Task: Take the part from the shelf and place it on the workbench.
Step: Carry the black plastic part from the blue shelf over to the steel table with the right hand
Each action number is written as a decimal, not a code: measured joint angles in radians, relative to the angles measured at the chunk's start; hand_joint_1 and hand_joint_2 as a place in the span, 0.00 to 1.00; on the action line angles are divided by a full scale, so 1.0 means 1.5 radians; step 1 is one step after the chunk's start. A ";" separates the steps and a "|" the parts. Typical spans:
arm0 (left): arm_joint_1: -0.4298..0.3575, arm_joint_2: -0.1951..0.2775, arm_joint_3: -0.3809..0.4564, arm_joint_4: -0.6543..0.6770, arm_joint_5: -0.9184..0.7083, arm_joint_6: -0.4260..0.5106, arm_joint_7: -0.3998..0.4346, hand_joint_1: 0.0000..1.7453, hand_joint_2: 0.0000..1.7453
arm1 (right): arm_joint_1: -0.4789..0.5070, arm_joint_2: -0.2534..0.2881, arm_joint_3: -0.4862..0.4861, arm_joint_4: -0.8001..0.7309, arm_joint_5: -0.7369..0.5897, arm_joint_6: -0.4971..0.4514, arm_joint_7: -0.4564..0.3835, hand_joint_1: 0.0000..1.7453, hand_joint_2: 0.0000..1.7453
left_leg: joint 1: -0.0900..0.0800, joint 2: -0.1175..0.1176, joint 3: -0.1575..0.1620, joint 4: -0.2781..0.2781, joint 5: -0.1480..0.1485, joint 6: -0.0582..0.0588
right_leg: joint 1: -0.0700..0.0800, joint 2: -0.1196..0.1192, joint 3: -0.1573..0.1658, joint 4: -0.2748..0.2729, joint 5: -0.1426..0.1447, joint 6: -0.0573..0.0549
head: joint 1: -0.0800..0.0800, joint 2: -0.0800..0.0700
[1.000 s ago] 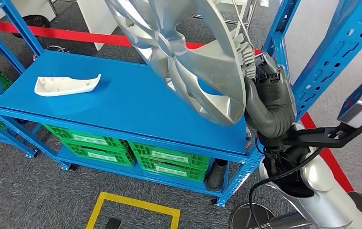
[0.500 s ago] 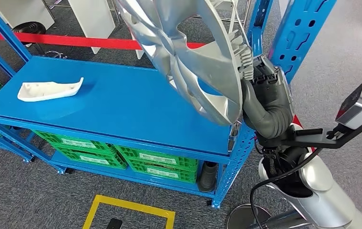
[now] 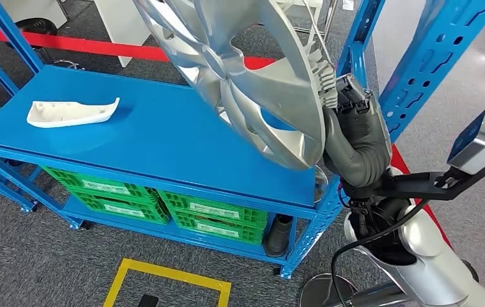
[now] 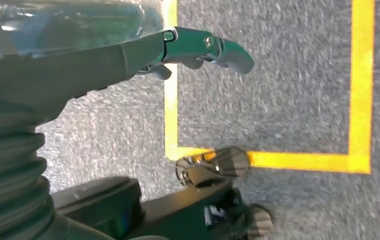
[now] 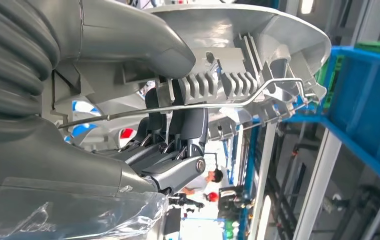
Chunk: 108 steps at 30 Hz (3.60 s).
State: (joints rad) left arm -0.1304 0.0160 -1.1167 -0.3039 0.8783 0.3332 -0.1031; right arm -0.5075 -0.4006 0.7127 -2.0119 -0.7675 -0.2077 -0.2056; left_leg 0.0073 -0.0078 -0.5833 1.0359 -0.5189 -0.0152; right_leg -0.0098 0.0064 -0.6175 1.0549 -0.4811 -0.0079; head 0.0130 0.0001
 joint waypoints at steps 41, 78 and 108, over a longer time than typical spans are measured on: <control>0.018 -0.017 0.057 0.001 0.136 -0.092 -0.159 0.00 1.00 | 0.010 -0.017 -0.013 -0.063 0.043 -0.044 0.034 1.00 1.00 | 0.001 0.000 0.001 -0.002 -0.002 0.006 | 0.001 0.000 0.004 -0.010 0.003 0.013 | 0.001 0.000; 0.017 -0.021 0.057 0.002 0.142 -0.085 -0.133 0.00 1.00 | -0.029 -0.025 0.014 -0.065 0.033 -0.040 0.048 1.00 1.00 | 0.001 0.000 0.001 -0.002 -0.002 0.006 | 0.001 0.000 0.004 -0.010 0.003 0.013 | 0.001 0.000; 0.017 -0.020 0.051 0.002 0.154 -0.084 -0.128 0.00 1.00 | -0.024 -0.030 0.020 -0.063 0.030 -0.053 0.048 1.00 1.00 | -0.005 0.000 0.001 -0.004 -0.001 0.013 | -0.005 0.000 0.006 -0.013 0.004 0.016 | 0.002 0.000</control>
State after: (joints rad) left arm -0.1054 -0.0140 -1.0398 -0.3002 1.1088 0.2068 -0.2949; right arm -0.5440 -0.4451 0.7424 -2.1069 -0.7229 -0.2865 -0.1340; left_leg -0.0002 -0.0082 -0.5817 1.0297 -0.5207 0.0044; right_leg -0.0176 0.0065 -0.6088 1.0349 -0.4756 0.0158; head 0.0159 0.0000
